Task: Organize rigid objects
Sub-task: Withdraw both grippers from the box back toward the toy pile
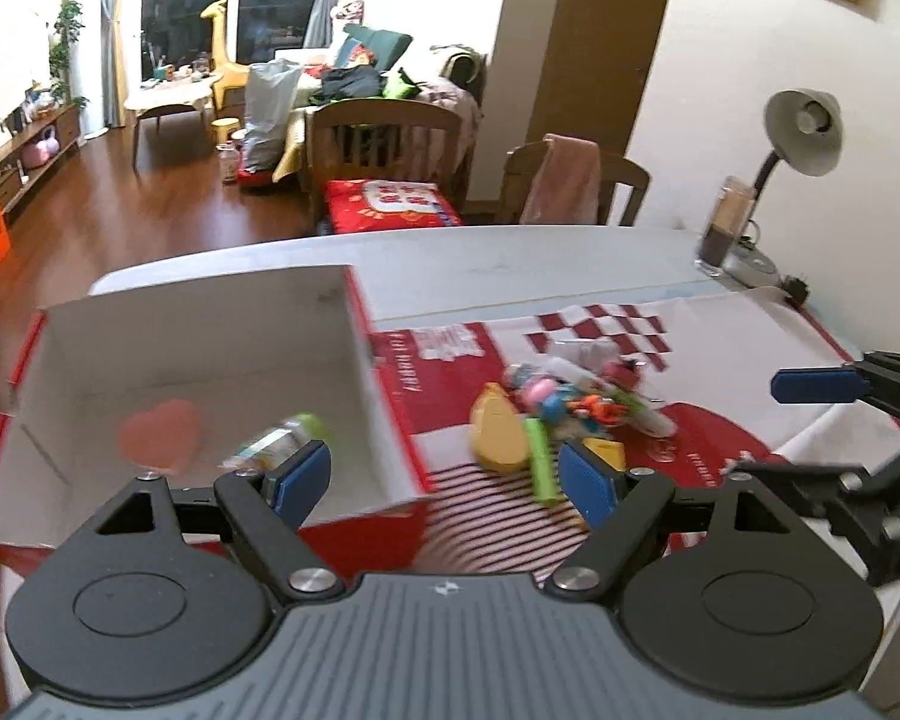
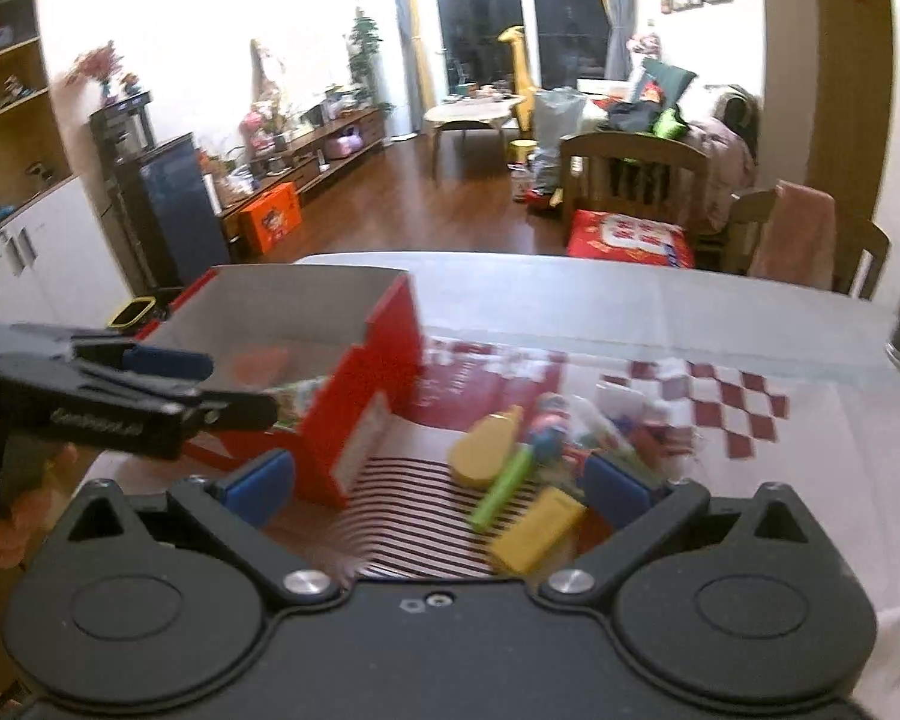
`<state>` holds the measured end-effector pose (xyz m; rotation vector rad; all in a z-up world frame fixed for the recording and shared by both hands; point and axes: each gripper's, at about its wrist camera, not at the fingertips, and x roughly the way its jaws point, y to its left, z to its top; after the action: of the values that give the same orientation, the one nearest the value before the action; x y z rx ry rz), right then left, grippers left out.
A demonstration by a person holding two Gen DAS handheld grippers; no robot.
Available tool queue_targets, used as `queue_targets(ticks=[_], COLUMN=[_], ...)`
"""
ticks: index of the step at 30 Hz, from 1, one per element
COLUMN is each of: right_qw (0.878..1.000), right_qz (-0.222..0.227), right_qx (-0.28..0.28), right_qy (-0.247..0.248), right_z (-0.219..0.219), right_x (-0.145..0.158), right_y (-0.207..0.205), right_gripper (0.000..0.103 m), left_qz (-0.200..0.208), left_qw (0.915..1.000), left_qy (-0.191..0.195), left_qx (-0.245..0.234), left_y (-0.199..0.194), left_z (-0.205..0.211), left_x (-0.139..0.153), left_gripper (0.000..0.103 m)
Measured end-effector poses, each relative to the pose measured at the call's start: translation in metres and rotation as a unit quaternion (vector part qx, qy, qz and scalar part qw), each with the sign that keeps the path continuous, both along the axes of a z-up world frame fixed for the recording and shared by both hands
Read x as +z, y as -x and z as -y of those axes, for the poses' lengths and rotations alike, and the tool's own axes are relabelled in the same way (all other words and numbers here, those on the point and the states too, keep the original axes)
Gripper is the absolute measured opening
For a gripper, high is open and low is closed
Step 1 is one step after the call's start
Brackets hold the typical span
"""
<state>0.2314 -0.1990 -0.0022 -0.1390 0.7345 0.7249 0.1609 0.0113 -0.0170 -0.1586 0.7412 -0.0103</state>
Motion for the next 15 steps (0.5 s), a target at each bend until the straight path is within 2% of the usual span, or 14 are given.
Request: queue_targets(ticks=[7, 11, 15], right_qw=[1.000, 0.999, 0.999], right_qz=[-0.004, -0.001, -0.002], right_qx=[-0.026, -0.025, -0.026], right_qy=[0.011, 0.021, 0.029], right_z=[0.041, 0.053, 0.065], right_x=[-0.025, -0.037, -0.050], right_y=[-0.028, -0.044, -0.060], right_gripper=[0.103, 0.103, 0.102], left_qz=[0.001, -0.001, -0.011], left_qw=[0.9995, 0.9992, 0.9994], left_qy=[-0.012, -0.006, -0.011], left_qx=[-0.028, -0.038, -0.030], left_y=[-0.014, -0.025, -0.036], left_z=[0.058, 0.083, 0.100], left_x=[-0.019, -0.032, -0.047], left_gripper=[0.084, 0.083, 0.083])
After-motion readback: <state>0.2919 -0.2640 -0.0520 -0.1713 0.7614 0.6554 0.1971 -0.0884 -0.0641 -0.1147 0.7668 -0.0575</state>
